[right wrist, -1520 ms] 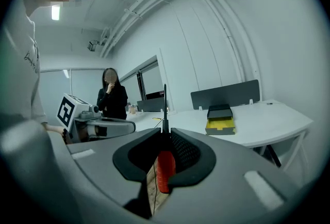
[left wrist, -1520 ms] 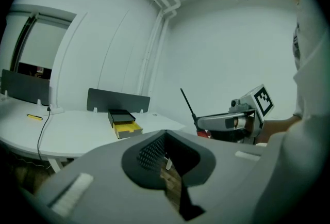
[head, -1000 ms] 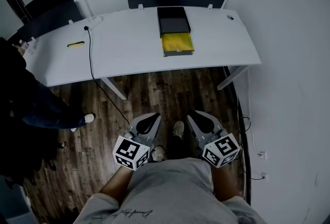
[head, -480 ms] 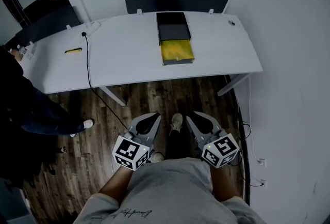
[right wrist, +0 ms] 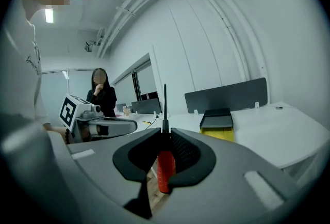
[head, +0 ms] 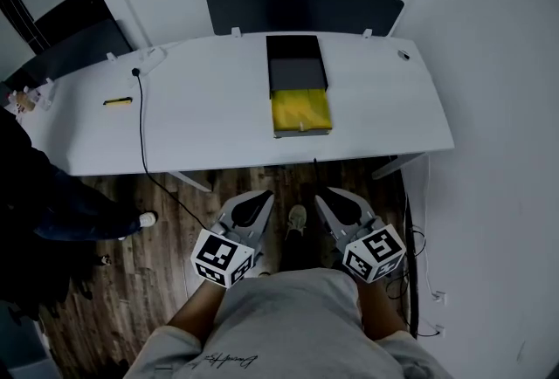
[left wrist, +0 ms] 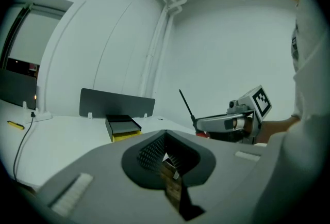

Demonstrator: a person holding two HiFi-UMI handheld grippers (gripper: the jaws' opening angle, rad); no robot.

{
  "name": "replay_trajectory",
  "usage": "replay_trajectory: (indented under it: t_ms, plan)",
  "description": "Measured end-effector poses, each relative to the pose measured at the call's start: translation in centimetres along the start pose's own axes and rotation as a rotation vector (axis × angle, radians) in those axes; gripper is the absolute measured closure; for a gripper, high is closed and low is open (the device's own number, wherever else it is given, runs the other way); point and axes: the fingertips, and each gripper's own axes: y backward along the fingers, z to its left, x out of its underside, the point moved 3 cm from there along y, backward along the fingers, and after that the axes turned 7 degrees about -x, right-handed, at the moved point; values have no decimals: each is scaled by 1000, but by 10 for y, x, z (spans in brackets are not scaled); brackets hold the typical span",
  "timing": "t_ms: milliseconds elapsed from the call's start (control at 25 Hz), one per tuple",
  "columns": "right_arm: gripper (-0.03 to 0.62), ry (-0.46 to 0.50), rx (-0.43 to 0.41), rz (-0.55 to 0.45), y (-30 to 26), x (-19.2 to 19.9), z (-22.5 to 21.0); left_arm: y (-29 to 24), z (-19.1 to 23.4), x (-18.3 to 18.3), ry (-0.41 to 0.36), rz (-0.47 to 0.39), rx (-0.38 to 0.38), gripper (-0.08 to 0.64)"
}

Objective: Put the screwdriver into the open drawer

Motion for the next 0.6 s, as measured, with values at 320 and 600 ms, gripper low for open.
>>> replay_trajectory:
  t_ms: [320, 600]
  plan:
    - [518, -11, -42, 36, -34, -26, -68, -69, 24, -20, 22, 17, -36, 560]
    - [518, -6, -88, 47, -62, -49, -122, -122, 42, -38, 23, 17, -81, 560]
